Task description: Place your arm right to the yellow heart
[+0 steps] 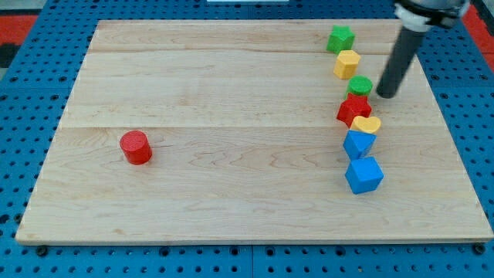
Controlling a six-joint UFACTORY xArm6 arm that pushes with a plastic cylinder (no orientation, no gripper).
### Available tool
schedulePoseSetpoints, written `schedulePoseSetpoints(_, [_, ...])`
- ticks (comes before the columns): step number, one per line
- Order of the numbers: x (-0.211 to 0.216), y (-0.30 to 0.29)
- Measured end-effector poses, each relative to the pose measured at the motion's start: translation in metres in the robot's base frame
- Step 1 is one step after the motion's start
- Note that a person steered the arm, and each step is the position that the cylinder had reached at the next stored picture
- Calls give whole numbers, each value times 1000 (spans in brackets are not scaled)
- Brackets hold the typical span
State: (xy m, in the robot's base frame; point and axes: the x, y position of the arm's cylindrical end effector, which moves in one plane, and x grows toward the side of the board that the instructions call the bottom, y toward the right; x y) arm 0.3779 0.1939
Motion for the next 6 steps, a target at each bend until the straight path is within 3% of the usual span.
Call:
schedulePoseSetpoints(1, [-5,5])
schedulePoseSetpoints(2, [8,53])
schedulePoseSetpoints(3, [61,55])
schedulePoseSetpoints(6, [76,-18])
